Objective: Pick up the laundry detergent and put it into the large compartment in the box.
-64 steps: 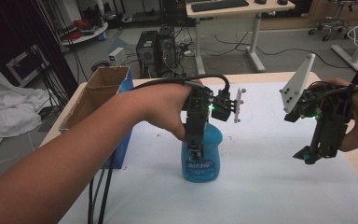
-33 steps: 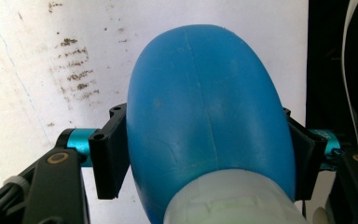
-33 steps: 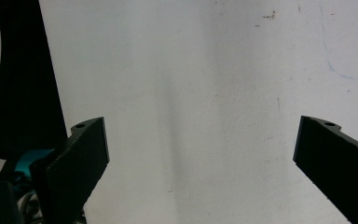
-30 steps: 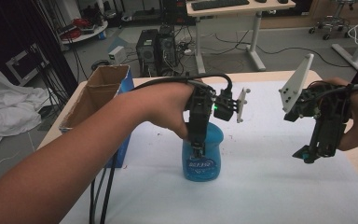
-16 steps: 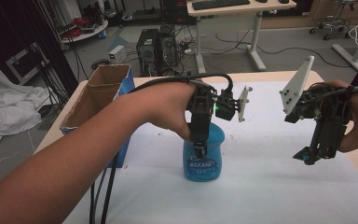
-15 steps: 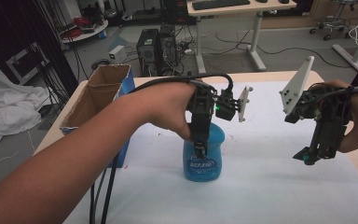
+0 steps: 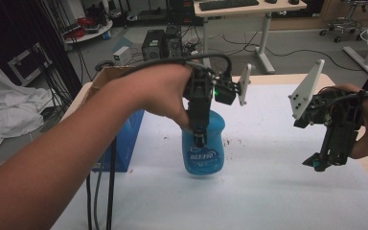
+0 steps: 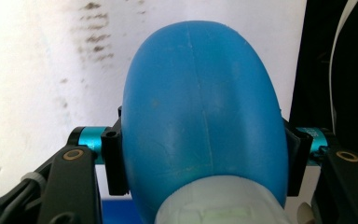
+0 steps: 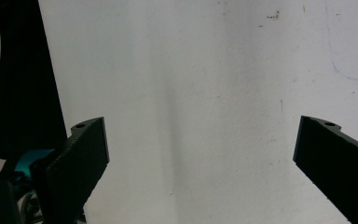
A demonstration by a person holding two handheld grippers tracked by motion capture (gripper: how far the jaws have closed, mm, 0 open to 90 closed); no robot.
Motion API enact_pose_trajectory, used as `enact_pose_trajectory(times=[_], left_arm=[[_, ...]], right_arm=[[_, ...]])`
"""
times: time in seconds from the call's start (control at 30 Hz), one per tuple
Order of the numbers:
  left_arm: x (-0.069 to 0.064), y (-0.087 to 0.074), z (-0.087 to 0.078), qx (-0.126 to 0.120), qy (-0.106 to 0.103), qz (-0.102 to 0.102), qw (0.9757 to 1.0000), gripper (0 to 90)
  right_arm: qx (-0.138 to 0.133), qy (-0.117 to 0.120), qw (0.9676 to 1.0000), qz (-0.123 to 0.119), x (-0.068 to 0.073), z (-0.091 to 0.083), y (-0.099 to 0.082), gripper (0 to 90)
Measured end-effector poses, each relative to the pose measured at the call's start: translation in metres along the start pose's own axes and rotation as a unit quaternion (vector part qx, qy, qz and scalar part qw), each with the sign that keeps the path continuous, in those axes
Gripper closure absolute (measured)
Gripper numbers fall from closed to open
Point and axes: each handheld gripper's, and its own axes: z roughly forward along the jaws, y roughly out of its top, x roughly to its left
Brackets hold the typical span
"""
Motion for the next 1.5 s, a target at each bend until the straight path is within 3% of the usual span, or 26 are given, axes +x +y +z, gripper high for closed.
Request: enact_pose_trajectory(times=[0.17, 0.33, 0.43, 0.57, 0.63, 0.67, 0.77, 0.8, 0.97, 1.1, 1.13, 1.17, 1.23, 1.4, 1.43, 1.5], left_arm=[[0.01, -0.02, -0.031, -0.008, -0.003, -0.048, 0.9988, 36.6], [0.018, -0.041, -0.059, -0.017, 0.003, -0.091, 0.9957, 36.6], [0.023, -0.058, -0.078, -0.027, 0.0, -0.124, 0.9919, 36.6], [0.029, -0.081, -0.099, -0.045, -0.004, -0.17, 0.9843, 36.6], [0.032, -0.09, -0.108, -0.043, 0.0, -0.189, 0.9809, 36.6], [0.032, -0.09, -0.108, -0.043, 0.0, -0.189, 0.9809, 36.6], [0.035, -0.108, -0.124, -0.045, 0.005, -0.219, 0.9746, 36.5], [0.037, -0.112, -0.127, -0.044, 0.007, -0.222, 0.9739, 36.5], [0.04, -0.136, -0.142, -0.055, 0.016, -0.254, 0.9655, 36.6], [0.044, -0.155, -0.149, -0.061, 0.019, -0.288, 0.9555, 36.6], [0.044, -0.155, -0.149, -0.061, 0.019, -0.288, 0.9555, 36.6], [0.046, -0.165, -0.152, -0.066, 0.018, -0.309, 0.9485, 36.6], [0.048, -0.175, -0.154, -0.066, 0.019, -0.325, 0.9432, 36.6], [0.05, -0.196, -0.157, -0.062, 0.018, -0.355, 0.9324, 36.6], [0.05, -0.2, -0.157, -0.064, 0.019, -0.364, 0.929, 36.6], [0.052, -0.207, -0.156, -0.06, 0.02, -0.372, 0.9259, 36.6]], right_arm=[[0.002, -0.001, 1.0, -0.004, 0.001, 0.0, 0.004, 2.3], [0.004, 0.0, 0.9999, -0.009, 0.002, -0.001, 0.008, 2.4], [0.005, -0.001, 0.9999, -0.014, 0.004, -0.002, 0.01, 2.4], [0.01, 0.001, 0.9998, -0.018, 0.006, -0.003, 0.013, 2.4], [0.01, 0.002, 0.9997, -0.022, 0.005, -0.004, 0.014, 2.4], [0.01, 0.002, 0.9997, -0.022, 0.005, -0.004, 0.014, 2.4], [0.012, 0.002, 0.9997, -0.022, 0.005, -0.005, 0.017, 2.4], [0.011, 0.002, 0.9996, -0.025, 0.005, -0.005, 0.017, 2.4], [0.015, 0.003, 0.9995, -0.026, 0.004, -0.005, 0.02, 2.4], [0.017, 0.004, 0.9995, -0.026, 0.003, -0.005, 0.021, 2.4], [0.017, 0.004, 0.9995, -0.026, 0.003, -0.005, 0.021, 2.4], [0.015, 0.003, 0.9995, -0.026, 0.003, -0.005, 0.022, 2.4], [0.018, 0.004, 0.9995, -0.027, 0.003, -0.004, 0.023, 2.4], [0.02, 0.006, 0.9994, -0.026, 0.002, -0.002, 0.025, 2.4], [0.021, 0.006, 0.9994, -0.029, 0.001, -0.002, 0.025, 2.4], [0.018, 0.006, 0.9995, -0.026, 0.001, -0.001, 0.026, 2.3]])
